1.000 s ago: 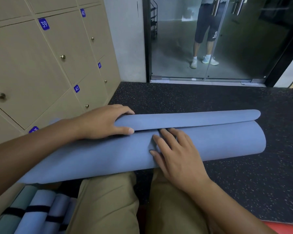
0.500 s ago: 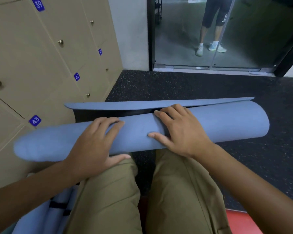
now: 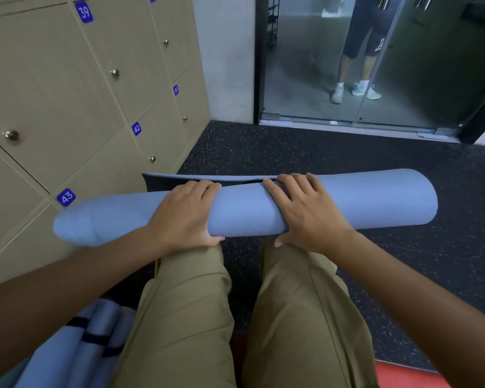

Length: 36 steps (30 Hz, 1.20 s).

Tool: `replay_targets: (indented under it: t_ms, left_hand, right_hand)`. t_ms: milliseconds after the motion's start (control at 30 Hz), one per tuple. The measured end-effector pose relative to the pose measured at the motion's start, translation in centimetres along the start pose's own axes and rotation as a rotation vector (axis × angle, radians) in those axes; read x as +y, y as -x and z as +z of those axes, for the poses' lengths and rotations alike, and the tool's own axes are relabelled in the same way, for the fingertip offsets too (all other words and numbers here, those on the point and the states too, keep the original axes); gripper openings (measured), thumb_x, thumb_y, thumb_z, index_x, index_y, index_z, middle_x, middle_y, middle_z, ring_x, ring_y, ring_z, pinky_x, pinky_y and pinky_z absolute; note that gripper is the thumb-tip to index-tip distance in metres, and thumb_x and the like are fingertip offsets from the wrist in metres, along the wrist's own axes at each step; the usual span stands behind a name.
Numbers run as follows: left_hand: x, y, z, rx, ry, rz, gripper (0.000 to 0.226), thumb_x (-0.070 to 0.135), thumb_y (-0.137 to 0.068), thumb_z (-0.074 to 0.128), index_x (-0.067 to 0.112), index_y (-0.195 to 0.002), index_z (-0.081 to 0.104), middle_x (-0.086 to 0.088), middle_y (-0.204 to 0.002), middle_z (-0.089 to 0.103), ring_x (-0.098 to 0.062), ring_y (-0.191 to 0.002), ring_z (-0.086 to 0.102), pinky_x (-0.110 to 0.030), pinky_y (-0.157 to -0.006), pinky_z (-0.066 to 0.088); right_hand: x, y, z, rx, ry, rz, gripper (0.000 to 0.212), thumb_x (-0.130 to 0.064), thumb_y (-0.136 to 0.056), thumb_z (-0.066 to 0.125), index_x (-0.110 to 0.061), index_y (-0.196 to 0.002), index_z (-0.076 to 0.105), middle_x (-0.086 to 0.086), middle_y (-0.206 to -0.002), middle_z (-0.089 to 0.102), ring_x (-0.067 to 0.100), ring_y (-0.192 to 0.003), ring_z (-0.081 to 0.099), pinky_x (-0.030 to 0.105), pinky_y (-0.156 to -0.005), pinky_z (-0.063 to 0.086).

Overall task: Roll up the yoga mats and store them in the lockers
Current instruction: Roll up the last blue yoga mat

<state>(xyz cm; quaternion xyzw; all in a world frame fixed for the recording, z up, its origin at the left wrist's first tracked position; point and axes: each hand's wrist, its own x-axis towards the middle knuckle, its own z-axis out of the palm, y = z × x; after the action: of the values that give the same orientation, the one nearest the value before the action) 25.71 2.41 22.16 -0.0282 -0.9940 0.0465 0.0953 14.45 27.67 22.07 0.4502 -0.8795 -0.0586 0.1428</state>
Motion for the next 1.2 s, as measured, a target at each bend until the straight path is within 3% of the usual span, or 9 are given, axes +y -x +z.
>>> replay_targets:
  t_ms: [167,267,433,600,833,933,1000,1067,1200]
  left_hand:
    - [-0.6,-0.8,-2.4,-0.054,0.013,0.011,0.110,0.080,-0.053,0.063,0.012,-0.139,0.051,-0.003,-0.127,0.061,-0.028,-0.111,0.062,-0.043,-0.095,0.052]
    - [0.1,0.3,-5.2,-0.077,0.024,0.004,0.111,0.084,-0.053,0.060,0.019,-0.142,0.049,0.002,-0.131,0.059,-0.023,-0.116,0.059,-0.038,-0.096,0.049]
    - [2.3,4.9,-9.4,-0.195,0.088,-0.006,0.105,0.085,-0.051,0.064,0.033,-0.141,0.047,0.018,-0.129,0.054,-0.010,-0.117,0.055,-0.023,-0.084,0.035]
    - [4.8,9.4,-11.3,-0.273,0.162,0.030,0.101,0.085,-0.047,0.061,0.039,-0.136,0.051,0.025,-0.121,0.056,-0.003,-0.110,0.058,-0.020,-0.082,0.041]
    - [5.4,11.8,-9.9,-0.439,0.332,-0.002,0.103,0.087,-0.045,0.063,0.044,-0.136,0.044,0.030,-0.125,0.048,0.007,-0.114,0.049,-0.012,-0.092,0.038]
    - [5.2,11.9,-9.6,-0.442,0.331,-0.019,0.107,0.088,-0.046,0.063,0.049,-0.142,0.034,0.034,-0.131,0.041,0.011,-0.120,0.042,-0.011,-0.095,0.035]
    - [5.3,12.3,-9.2,-0.346,0.263,0.007,0.107,0.087,-0.054,0.064,0.041,-0.147,0.036,0.029,-0.134,0.043,0.004,-0.122,0.047,-0.017,-0.098,0.036]
    - [5.6,13.1,-8.7,-0.151,0.252,0.063,0.096,0.080,-0.067,0.065,0.024,-0.144,0.049,0.014,-0.132,0.051,-0.010,-0.117,0.055,-0.023,-0.098,0.037]
    - [7.5,13.9,-7.7,0.116,0.205,0.084,0.075,0.064,-0.084,0.063,0.010,-0.136,0.062,-0.004,-0.134,0.058,-0.026,-0.118,0.059,-0.038,-0.102,0.042]
  right_hand:
    - [0.5,-0.2,-1.3,0.054,-0.024,0.008,0.106,-0.064,-0.065,0.074,-0.013,-0.151,0.039,0.013,-0.137,0.055,0.036,-0.121,0.055,0.055,-0.103,0.042]
    - [0.4,1.2,-3.7,0.067,-0.048,-0.009,0.104,-0.069,-0.066,0.067,-0.015,-0.151,0.039,0.010,-0.139,0.055,0.033,-0.123,0.054,0.052,-0.105,0.041]
    - [-1.3,6.3,-8.2,0.062,-0.109,-0.084,0.098,-0.070,-0.070,0.063,-0.016,-0.149,0.044,0.007,-0.139,0.056,0.030,-0.123,0.056,0.047,-0.105,0.041]
    - [-3.6,11.8,-9.6,0.001,-0.207,-0.100,0.097,-0.073,-0.071,0.063,-0.018,-0.148,0.047,0.005,-0.138,0.058,0.027,-0.122,0.057,0.045,-0.104,0.044]
    - [-5.8,16.0,-8.1,0.038,-0.177,-0.134,0.087,-0.064,-0.088,0.059,-0.013,-0.156,0.039,0.016,-0.152,0.047,0.039,-0.136,0.048,0.058,-0.113,0.037]
    - [-5.9,15.9,-7.7,0.065,-0.194,-0.112,0.089,-0.074,-0.093,0.048,-0.014,-0.157,0.039,0.016,-0.154,0.046,0.040,-0.137,0.047,0.059,-0.114,0.036]
    - [-5.8,15.3,-7.5,0.061,-0.208,-0.099,0.090,-0.079,-0.092,0.044,-0.014,-0.155,0.043,0.015,-0.152,0.048,0.038,-0.136,0.049,0.057,-0.114,0.036]
    - [-5.6,14.3,-7.4,0.051,-0.224,-0.092,0.088,-0.080,-0.093,0.041,-0.015,-0.152,0.046,0.013,-0.149,0.052,0.036,-0.133,0.051,0.055,-0.113,0.037]
    - [-4.8,11.7,-7.6,-0.018,-0.256,-0.066,0.081,-0.078,-0.097,0.031,-0.020,-0.149,0.049,0.004,-0.142,0.058,0.027,-0.126,0.056,0.046,-0.108,0.040]
